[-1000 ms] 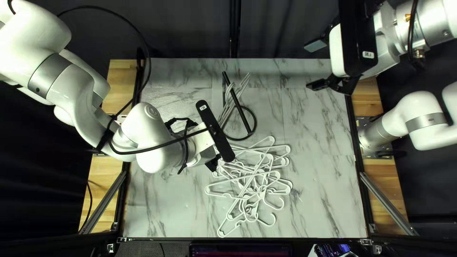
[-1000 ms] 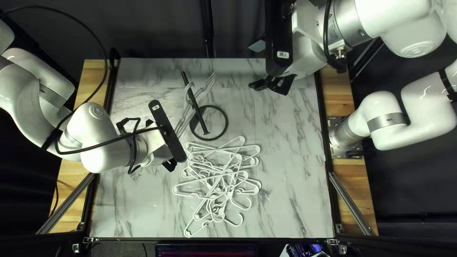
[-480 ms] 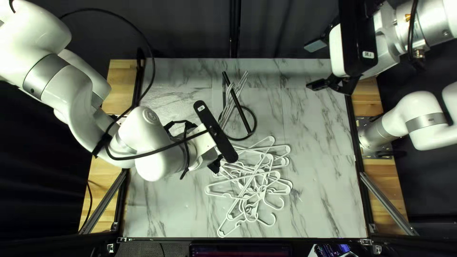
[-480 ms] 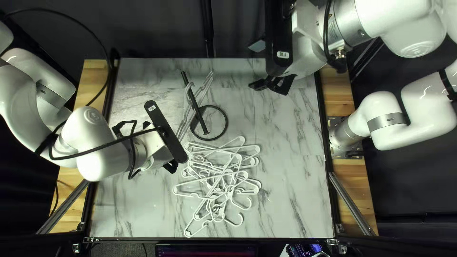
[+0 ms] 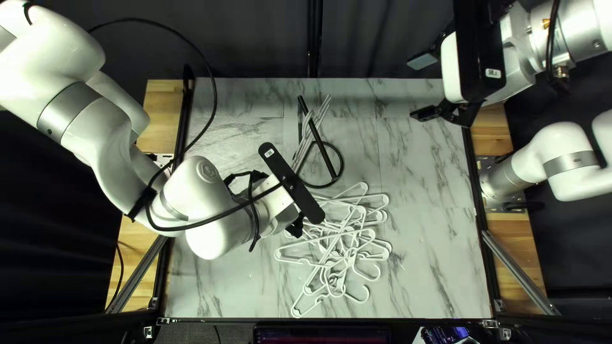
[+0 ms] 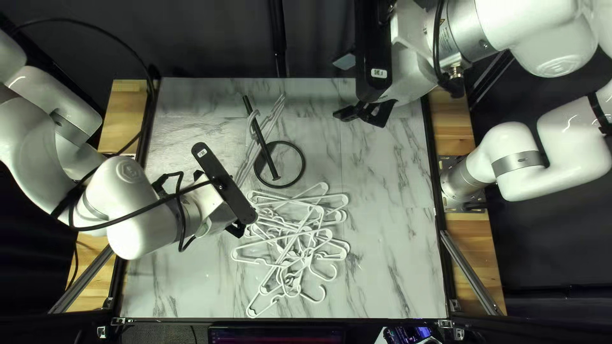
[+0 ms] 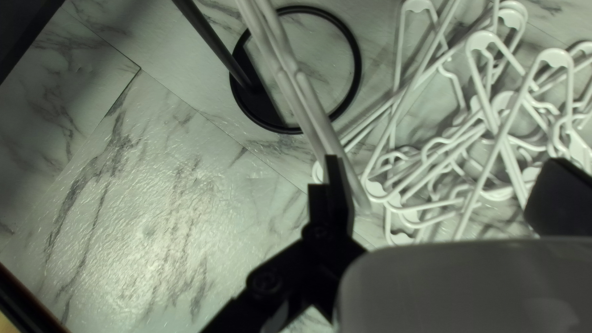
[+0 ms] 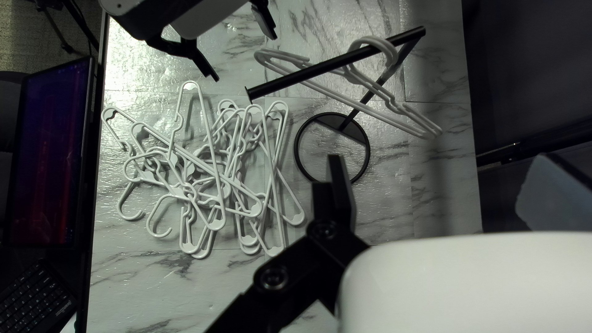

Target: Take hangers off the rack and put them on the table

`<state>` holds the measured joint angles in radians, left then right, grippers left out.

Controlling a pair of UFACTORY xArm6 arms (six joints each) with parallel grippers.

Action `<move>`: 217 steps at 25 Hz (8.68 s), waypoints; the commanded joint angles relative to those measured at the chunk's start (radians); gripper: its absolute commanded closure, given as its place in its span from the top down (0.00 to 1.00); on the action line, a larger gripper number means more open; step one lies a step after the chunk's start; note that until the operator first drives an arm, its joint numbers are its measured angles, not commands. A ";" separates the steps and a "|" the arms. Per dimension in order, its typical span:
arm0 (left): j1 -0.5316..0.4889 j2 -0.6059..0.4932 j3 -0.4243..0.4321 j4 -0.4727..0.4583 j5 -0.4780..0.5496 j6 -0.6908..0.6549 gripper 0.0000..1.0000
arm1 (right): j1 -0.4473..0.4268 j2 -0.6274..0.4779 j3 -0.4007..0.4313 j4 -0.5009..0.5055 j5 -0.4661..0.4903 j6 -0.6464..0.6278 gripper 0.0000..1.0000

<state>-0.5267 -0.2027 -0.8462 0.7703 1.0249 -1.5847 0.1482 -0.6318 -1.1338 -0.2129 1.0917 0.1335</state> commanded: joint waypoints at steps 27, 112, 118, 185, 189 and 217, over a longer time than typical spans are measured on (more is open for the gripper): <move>0.014 0.022 0.018 0.069 -0.063 -0.106 1.00 | 0.000 0.000 0.000 0.000 0.000 0.000 1.00; 0.006 0.011 0.010 0.071 -0.057 -0.222 1.00 | 0.000 0.000 0.000 0.000 0.000 0.000 1.00; 0.011 0.010 0.018 0.072 -0.065 -0.227 1.00 | 0.000 0.000 0.000 0.000 0.000 0.000 1.00; 0.033 -0.035 0.074 0.069 -0.036 -0.156 0.00 | 0.000 0.000 0.000 0.000 0.000 0.000 1.00; 0.025 -0.043 0.067 0.066 -0.026 -0.142 0.00 | 0.000 0.000 0.000 0.000 0.000 0.000 1.00; -0.226 0.034 -0.056 -0.127 0.032 0.315 0.00 | 0.000 0.000 0.000 0.000 0.000 0.000 1.00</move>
<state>-0.7612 -0.1839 -0.9056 0.6899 1.1092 -1.3891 0.1482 -0.6318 -1.1338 -0.2129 1.0917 0.1335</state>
